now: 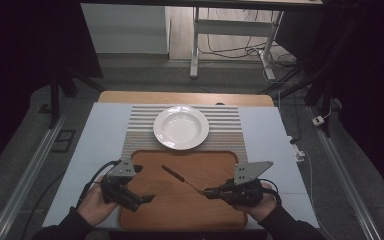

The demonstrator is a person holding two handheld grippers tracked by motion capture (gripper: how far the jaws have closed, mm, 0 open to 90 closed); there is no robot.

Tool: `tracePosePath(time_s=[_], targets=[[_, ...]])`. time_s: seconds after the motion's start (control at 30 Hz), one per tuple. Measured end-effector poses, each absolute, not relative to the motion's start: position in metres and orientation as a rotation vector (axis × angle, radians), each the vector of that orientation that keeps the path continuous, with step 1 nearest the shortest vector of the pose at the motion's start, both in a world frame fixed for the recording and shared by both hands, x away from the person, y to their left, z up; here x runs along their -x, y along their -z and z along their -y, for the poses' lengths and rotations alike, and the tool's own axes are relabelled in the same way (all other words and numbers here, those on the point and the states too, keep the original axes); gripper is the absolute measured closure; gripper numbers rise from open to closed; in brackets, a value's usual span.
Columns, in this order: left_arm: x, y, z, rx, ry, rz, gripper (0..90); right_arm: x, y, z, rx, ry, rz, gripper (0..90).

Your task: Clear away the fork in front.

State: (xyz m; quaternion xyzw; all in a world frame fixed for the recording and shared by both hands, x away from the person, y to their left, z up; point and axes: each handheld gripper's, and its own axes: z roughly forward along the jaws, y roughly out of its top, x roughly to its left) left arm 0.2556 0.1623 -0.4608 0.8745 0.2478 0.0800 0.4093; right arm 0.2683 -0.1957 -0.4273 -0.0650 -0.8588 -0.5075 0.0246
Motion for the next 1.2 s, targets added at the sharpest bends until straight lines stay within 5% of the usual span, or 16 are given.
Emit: tracePosePath(time_s=[0.57,0.93,1.2], targets=[[-0.277,0.465,-0.112,-2.359,-0.174,-0.294,6.9,-0.263,0.429,0.188,0.070,1.512,2.593,89.7],[-0.271,0.469,-0.112,-2.422,-0.175,-0.117,38.5,-0.258,0.430,0.182,-0.047,1.446,2.593,89.7],[-0.263,0.473,-0.109,-2.438,-0.174,0.028,50.7,-0.255,0.431,0.179,-0.099,1.401,2.591,89.7]])
